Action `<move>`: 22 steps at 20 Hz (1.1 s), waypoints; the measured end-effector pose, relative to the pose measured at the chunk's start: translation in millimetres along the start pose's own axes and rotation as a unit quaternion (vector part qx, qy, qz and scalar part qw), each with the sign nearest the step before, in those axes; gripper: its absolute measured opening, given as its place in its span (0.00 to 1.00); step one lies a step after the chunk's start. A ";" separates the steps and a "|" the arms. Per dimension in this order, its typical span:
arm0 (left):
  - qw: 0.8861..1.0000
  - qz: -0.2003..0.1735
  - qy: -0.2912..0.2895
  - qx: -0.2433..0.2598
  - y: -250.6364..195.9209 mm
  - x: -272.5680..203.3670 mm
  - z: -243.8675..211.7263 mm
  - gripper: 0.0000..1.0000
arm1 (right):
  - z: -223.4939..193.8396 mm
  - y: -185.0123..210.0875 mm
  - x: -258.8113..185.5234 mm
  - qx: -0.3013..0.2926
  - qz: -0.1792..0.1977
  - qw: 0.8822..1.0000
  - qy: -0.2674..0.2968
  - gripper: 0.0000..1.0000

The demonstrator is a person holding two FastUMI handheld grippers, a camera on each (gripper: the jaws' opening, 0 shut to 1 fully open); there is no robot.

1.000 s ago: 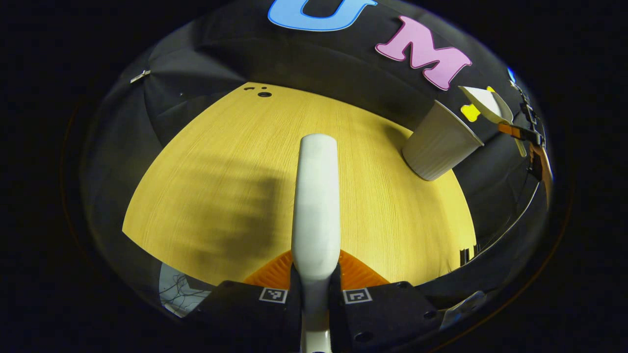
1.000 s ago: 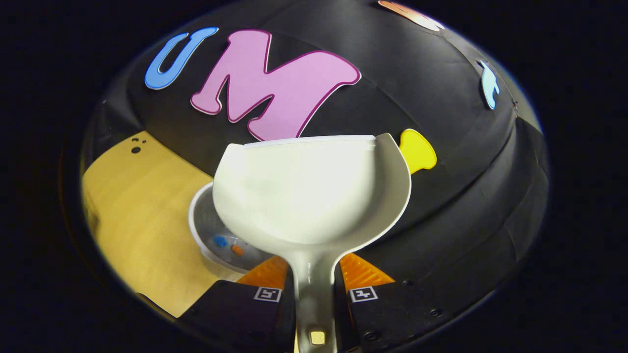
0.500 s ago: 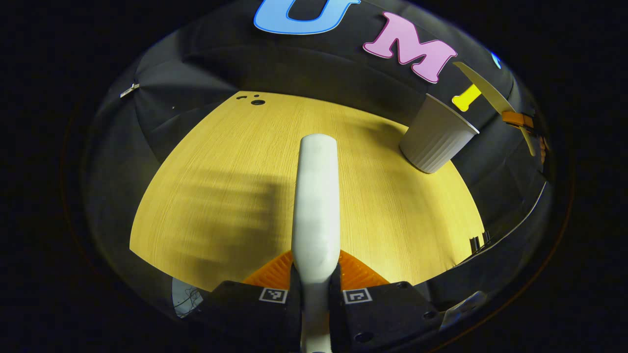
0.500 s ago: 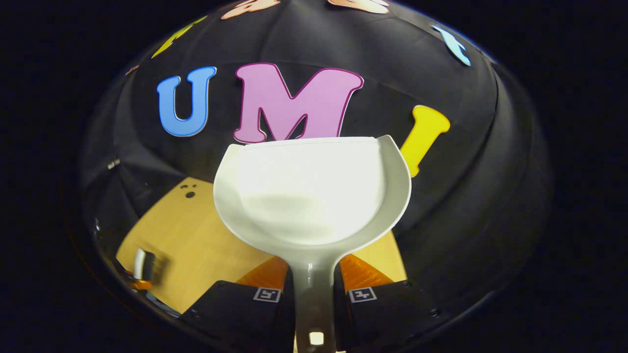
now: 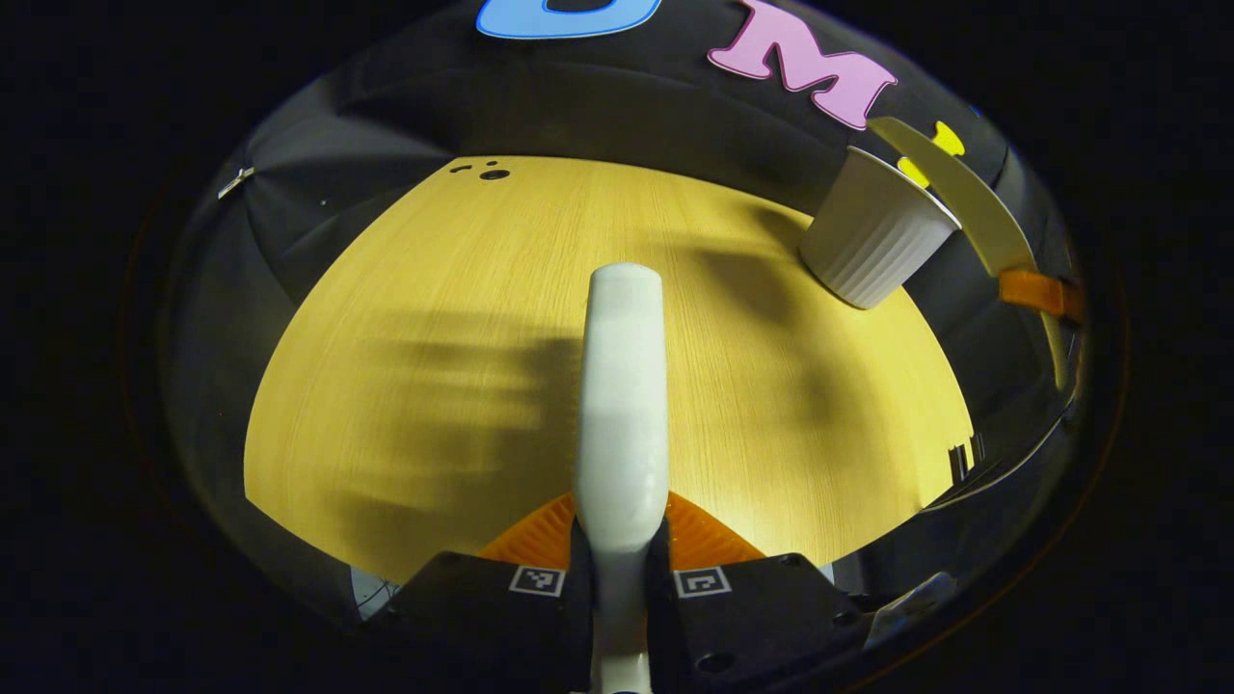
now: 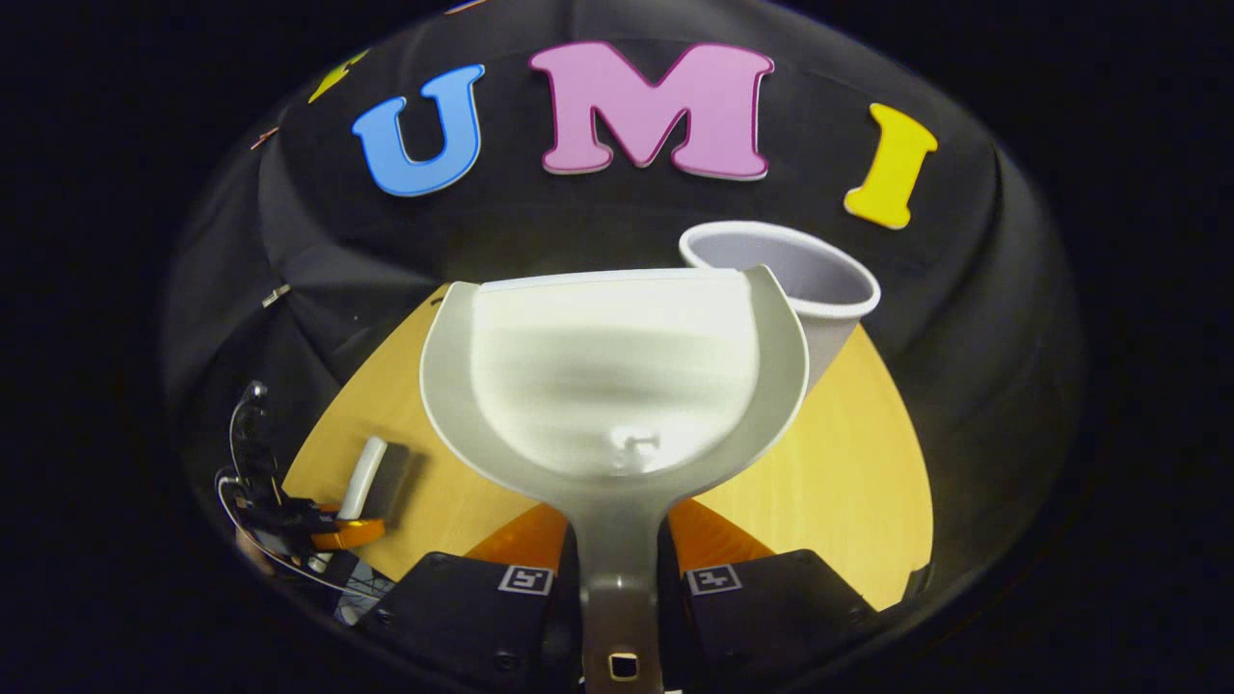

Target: Pick up the small broom and dustpan from the desktop, sweep the trash into the dustpan with the broom, and then empty the trash into the garbage bin.

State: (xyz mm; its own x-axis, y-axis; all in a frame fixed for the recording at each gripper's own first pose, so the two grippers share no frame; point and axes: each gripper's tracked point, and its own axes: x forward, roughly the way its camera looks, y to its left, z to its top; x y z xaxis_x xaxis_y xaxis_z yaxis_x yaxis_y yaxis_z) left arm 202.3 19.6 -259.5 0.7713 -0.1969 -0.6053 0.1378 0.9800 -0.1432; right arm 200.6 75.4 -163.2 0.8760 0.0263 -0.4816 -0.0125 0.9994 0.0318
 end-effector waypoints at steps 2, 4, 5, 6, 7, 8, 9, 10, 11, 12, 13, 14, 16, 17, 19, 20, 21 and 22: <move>1.000 0.011 0.006 0.006 -1.5 14.6 5.2 0.29 | -34.8 5.1 17.6 0.005 0.006 0.999 0.034 0.33; 1.000 0.022 0.013 0.010 -1.2 29.4 9.0 0.28 | -64.8 5.2 37.9 -0.007 0.000 0.998 0.055 0.35; 0.999 0.029 0.016 0.013 0.0 36.6 11.6 0.28 | -78.3 4.5 46.9 -0.011 -0.004 0.998 0.069 0.38; 0.999 0.035 0.019 0.018 1.1 40.1 13.5 0.27 | -90.5 6.8 58.0 -0.006 -0.004 0.997 0.081 0.35; 0.999 0.042 0.022 0.025 3.4 46.5 18.4 0.27 | -102.1 9.8 68.4 0.003 -0.001 0.995 0.095 0.35; 0.998 0.050 0.025 0.034 5.6 53.6 21.2 0.28 | -113.0 11.2 74.7 0.012 0.000 0.994 0.107 0.35; 0.997 0.060 0.030 0.046 7.9 58.5 23.2 0.28 | -120.7 13.9 80.5 0.017 0.001 0.993 0.117 0.35; 0.995 0.071 0.035 0.058 11.4 61.8 26.8 0.28 | -125.3 16.3 85.8 0.020 0.000 0.992 0.123 0.35; 0.994 0.079 0.039 0.072 15.5 65.8 30.1 0.28 | -127.1 13.2 84.5 0.021 -0.001 0.992 0.127 0.35; 0.992 0.086 0.041 0.084 13.7 67.1 31.3 0.28 | -124.3 14.7 86.5 0.019 0.000 0.991 0.130 0.36; 0.991 0.091 0.042 0.092 13.9 67.3 32.4 0.28 | -121.5 13.7 84.0 0.019 0.000 0.991 0.132 0.35; 0.990 0.093 0.043 0.096 14.9 66.9 33.6 0.28 | -119.7 13.7 82.0 0.020 -0.002 0.991 0.136 0.36; 0.989 0.098 0.048 0.104 15.1 68.0 33.5 0.28 | -123.6 15.6 83.6 0.027 -0.006 0.989 0.144 0.35; 0.988 0.101 0.050 0.109 13.9 67.8 33.7 0.29 | -125.0 15.3 84.1 0.029 -0.008 0.988 0.150 0.33; 0.986 0.108 0.055 0.116 12.6 68.8 34.3 0.29 | -126.9 14.1 83.0 0.023 -0.012 0.987 0.159 0.36; 0.986 0.109 0.056 0.115 12.5 70.0 34.1 0.29 | -128.1 14.3 83.3 0.016 -0.013 0.987 0.160 0.37; 0.986 0.111 0.053 0.111 12.5 69.8 34.8 0.32 | -130.4 16.8 84.7 0.013 -0.009 0.986 0.163 0.37; 0.988 0.107 0.048 0.104 12.4 68.9 35.6 0.37 | -130.5 18.9 83.8 0.012 -0.004 0.986 0.166 0.38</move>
State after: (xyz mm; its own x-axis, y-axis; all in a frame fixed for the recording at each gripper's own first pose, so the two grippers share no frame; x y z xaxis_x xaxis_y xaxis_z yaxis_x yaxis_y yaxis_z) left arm 279.2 19.2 -275.1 0.7354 0.0235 -0.6772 0.1110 0.9817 0.1546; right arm 210.9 99.3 -317.3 0.6702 0.0282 -0.7417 0.0091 0.9989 0.0462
